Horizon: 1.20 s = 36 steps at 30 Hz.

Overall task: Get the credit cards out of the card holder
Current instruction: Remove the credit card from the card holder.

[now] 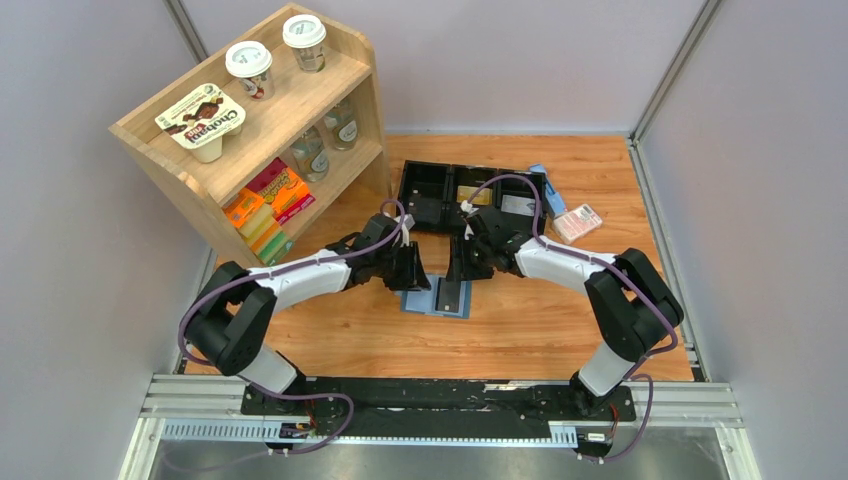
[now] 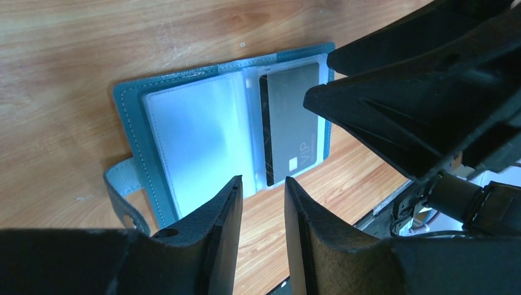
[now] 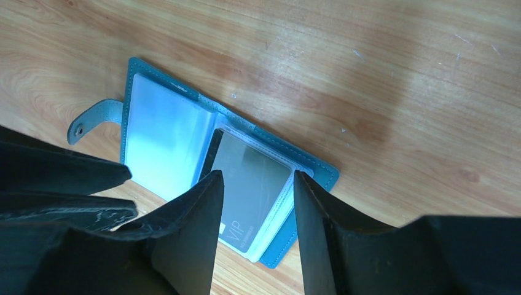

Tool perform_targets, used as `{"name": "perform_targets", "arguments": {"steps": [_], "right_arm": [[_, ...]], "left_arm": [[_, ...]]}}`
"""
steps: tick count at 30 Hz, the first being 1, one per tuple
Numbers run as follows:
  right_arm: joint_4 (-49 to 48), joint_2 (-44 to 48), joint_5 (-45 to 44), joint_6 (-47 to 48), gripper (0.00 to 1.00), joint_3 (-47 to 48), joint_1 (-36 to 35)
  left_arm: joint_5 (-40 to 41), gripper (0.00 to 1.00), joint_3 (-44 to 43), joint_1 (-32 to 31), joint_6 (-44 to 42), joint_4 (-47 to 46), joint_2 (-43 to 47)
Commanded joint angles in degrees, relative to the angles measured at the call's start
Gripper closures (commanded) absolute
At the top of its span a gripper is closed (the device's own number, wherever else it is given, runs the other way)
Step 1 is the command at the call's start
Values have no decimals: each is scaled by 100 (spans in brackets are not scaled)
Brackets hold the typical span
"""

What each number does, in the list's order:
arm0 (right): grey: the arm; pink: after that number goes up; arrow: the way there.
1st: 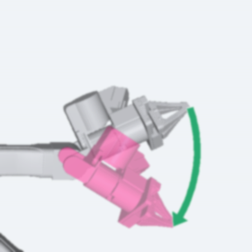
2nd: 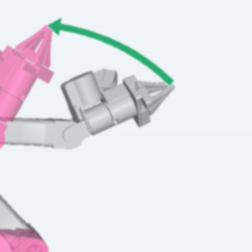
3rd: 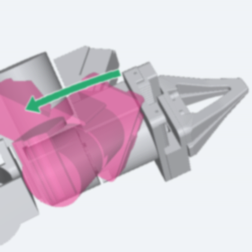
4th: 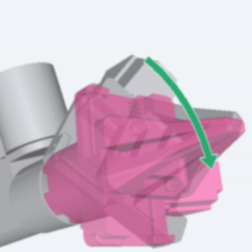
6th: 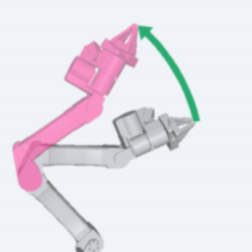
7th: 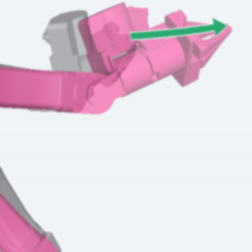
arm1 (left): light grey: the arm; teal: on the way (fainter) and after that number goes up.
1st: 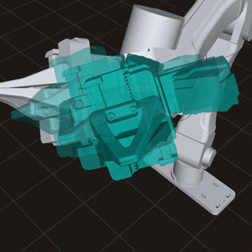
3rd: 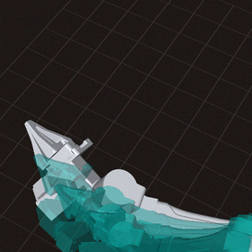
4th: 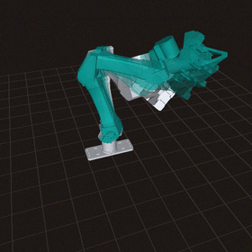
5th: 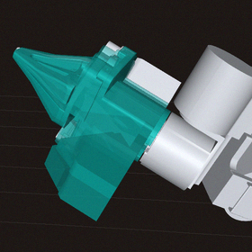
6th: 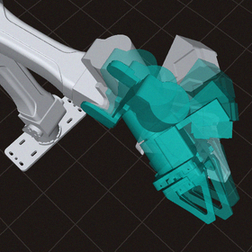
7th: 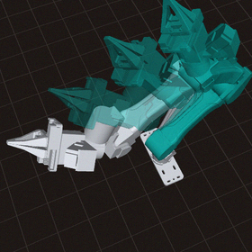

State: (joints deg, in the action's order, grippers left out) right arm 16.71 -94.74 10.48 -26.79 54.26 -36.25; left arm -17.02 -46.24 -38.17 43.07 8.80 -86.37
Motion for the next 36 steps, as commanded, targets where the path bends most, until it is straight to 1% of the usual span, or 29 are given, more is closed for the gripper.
{"name": "perform_targets", "arguments": {"steps": [1, 9, 14, 20, 30, 35, 36], "right_arm": [[-124, 26, -11, 86, 52, -38, 4], [-247, -88, 279, 42, 54, -73, 4], [-282, -106, 288, -20, 54, -152, -5], [-431, -133, 525, -142, 54, -267, 4], [-642, -150, 613, -248, 54, -425, 4], [-774, -150, 657, -318, 54, -522, 4], [-792, -150, 666, -327, 54, -548, 4]], "left_arm": [[-214, 61, -228, -15, 184, -308, -301], [-381, 60, -193, -15, 342, -528, -697], [-425, 60, -175, -15, 395, -590, -741], [-522, 60, -157, -15, 474, -678, -855], [-469, 60, -78, 38, 702, -634, -987], [-662, 60, 27, 64, 835, -845, -1022], [-715, 60, 27, 64, 852, -1071, -1031]]}}
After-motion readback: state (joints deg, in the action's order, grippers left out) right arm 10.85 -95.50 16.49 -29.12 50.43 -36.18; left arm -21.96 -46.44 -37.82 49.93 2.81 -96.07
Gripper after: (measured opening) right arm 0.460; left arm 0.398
